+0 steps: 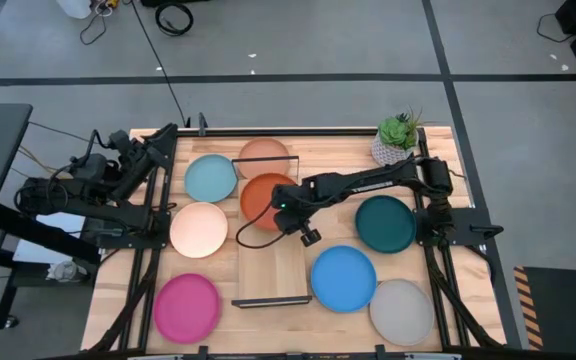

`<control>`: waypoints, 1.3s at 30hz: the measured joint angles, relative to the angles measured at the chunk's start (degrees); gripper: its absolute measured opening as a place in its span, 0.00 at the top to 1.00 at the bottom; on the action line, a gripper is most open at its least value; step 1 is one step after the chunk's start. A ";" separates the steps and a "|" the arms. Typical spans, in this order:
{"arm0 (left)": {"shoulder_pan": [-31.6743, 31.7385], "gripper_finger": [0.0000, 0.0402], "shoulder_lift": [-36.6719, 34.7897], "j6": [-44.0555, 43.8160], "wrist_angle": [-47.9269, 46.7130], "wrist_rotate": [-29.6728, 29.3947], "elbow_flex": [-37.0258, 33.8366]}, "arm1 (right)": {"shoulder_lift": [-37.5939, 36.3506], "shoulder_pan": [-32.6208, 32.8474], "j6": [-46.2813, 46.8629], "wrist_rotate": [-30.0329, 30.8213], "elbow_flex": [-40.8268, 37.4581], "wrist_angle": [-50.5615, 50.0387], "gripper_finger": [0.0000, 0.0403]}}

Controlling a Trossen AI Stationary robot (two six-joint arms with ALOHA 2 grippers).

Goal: Place and stack plates onto a shelf
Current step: Put the orange plate on the shelf, then stack the dark green plate on top of the orange plate on the shelf

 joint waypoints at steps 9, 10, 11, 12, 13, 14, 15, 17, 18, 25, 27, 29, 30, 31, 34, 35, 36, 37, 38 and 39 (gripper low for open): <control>0.00 0.69 0.00 0.02 -0.98 -0.02 0.00 | -0.09 0.29 -1.28 -0.79 0.00 -0.41 0.91; 0.00 0.69 0.00 0.02 -0.98 -0.02 0.00 | -0.09 0.29 -1.16 -0.97 0.00 -0.41 0.90; 0.00 0.69 0.00 0.02 -0.98 -0.02 0.00 | -0.09 0.31 -0.85 -1.29 0.00 -0.25 0.89; 0.04 0.69 0.00 0.02 -0.99 -0.02 0.00 | -0.09 0.29 -0.59 -2.10 0.00 0.02 0.88; 0.04 0.69 0.00 0.02 -1.00 -0.02 0.00 | -0.09 0.29 -0.29 -2.92 0.00 0.41 0.87; 0.04 0.69 0.00 0.02 -1.05 -0.02 0.00 | -0.09 0.29 -0.10 -3.67 0.00 0.64 0.85; 0.03 0.69 0.00 0.00 -1.07 -0.02 0.00 | -0.09 0.29 0.13 -4.00 0.00 0.87 0.84; 0.03 0.69 0.00 0.00 -1.07 -0.02 0.00 | -0.09 0.31 0.40 -4.01 0.00 1.06 0.81; 0.02 0.69 0.00 0.00 -1.07 -0.02 0.00 | -0.09 0.31 0.63 -3.94 0.00 1.06 0.80; 0.02 0.69 0.00 -0.02 -1.08 0.57 0.00 | -3.71 0.35 5.49 0.02 -0.09 -0.15 0.74; 0.02 0.69 0.00 -0.02 -1.09 0.68 0.00 | -5.43 0.35 6.81 1.75 -0.09 -1.03 0.73; 0.02 0.69 0.00 -0.02 -1.14 0.91 0.00 | -7.35 0.35 8.25 4.14 -0.09 -2.37 0.73; 0.02 0.69 0.00 -0.02 -1.15 1.06 0.00 | -8.36 0.35 9.55 6.04 -0.09 -3.18 0.73; 0.02 0.69 0.00 -0.01 -1.22 1.07 0.00 | -9.08 0.11 11.27 8.40 -0.04 -3.98 0.73; -0.02 0.69 0.00 0.02 -1.98 1.07 0.00 | -10.04 -1.44 17.52 14.10 -0.02 -8.08 0.74; 0.00 0.69 0.00 0.04 -2.52 1.07 0.00 | -10.22 -2.22 19.58 14.64 -0.06 -9.81 0.74; 0.00 0.69 0.02 0.04 -2.94 1.07 0.02 | -10.41 -3.01 21.64 14.65 -0.07 -11.70 0.74; 0.00 0.69 0.02 0.02 -3.24 1.10 0.01 | -10.59 -3.70 23.60 14.50 -0.07 -13.68 0.74; 0.00 0.69 0.02 -0.02 -3.50 1.10 0.00 | -10.68 -4.25 25.46 14.39 -0.07 -15.59 0.74; -0.02 0.69 0.00 0.00 -3.69 1.09 0.00 | -10.69 -4.68 27.09 14.30 -0.07 -17.70 0.74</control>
